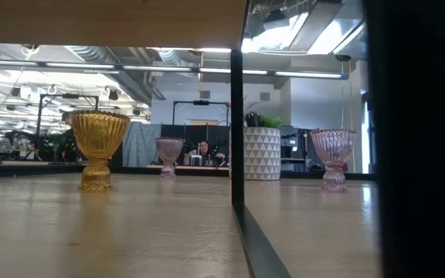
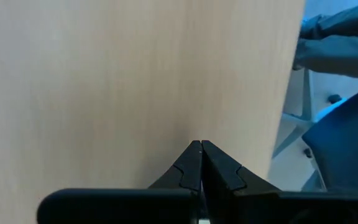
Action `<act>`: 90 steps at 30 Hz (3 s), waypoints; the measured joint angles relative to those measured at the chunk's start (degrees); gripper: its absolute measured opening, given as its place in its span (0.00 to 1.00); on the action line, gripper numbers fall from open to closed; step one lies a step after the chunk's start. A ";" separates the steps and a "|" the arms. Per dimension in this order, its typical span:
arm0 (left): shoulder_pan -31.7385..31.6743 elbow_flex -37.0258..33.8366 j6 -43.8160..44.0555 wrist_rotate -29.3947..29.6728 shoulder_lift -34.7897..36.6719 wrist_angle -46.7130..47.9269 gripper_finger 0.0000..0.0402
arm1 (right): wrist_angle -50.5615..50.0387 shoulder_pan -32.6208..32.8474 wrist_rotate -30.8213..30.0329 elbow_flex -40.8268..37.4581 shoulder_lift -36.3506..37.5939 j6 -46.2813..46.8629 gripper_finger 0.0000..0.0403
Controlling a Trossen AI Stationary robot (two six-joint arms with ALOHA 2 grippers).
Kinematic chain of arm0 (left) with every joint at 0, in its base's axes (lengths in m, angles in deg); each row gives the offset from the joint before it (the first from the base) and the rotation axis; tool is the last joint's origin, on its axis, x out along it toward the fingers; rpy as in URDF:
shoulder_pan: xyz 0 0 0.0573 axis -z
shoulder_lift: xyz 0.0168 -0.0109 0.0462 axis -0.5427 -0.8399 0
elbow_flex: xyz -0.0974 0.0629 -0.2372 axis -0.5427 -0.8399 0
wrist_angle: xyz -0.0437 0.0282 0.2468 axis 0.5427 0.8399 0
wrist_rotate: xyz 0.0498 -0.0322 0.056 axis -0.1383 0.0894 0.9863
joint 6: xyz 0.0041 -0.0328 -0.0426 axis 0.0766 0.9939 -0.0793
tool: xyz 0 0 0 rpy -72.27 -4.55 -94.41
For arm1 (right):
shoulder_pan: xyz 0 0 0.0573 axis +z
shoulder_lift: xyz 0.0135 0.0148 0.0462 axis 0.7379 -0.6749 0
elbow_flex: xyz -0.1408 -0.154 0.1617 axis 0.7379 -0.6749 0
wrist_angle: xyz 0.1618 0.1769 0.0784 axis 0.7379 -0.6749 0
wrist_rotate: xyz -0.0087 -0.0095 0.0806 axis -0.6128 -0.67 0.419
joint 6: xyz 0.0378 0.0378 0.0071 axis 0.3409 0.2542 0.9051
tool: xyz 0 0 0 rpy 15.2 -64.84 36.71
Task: Pick & Place candle stick holders
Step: Put the top blue scented candle on the shelf
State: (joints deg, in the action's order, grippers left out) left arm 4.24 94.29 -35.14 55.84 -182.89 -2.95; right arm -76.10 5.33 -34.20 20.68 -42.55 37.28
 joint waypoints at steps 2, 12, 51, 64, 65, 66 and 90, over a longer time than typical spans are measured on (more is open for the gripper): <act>0.64 0.00 1.16 -0.54 0.00 -0.03 0.00 | -0.01 0.00 0.00 0.00 -0.01 0.00 0.01; 4.11 0.00 8.79 0.27 2.80 7.66 0.00 | 0.17 0.00 0.02 0.00 0.00 0.42 0.01; 9.31 -0.02 20.52 2.39 4.15 14.22 0.00 | 1.14 0.02 0.66 0.04 -0.01 0.42 0.01; 10.96 -3.91 23.58 1.05 4.07 13.35 0.00 | 1.27 0.02 0.66 0.04 0.00 0.42 0.01; 11.07 -3.91 23.83 1.09 4.07 13.56 0.00 | 1.29 0.02 0.66 0.04 0.00 0.44 0.01; 11.21 -3.91 24.10 1.17 4.07 13.77 0.00 | 1.27 0.02 0.66 0.04 0.00 0.43 0.01; 9.66 -3.89 29.03 9.64 4.07 6.16 0.00 | 1.38 0.02 0.59 0.04 0.00 0.97 0.01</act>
State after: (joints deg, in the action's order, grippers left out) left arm 13.91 90.40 -6.10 65.48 -178.82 3.21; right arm -74.71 5.35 -33.61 20.73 -42.55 38.25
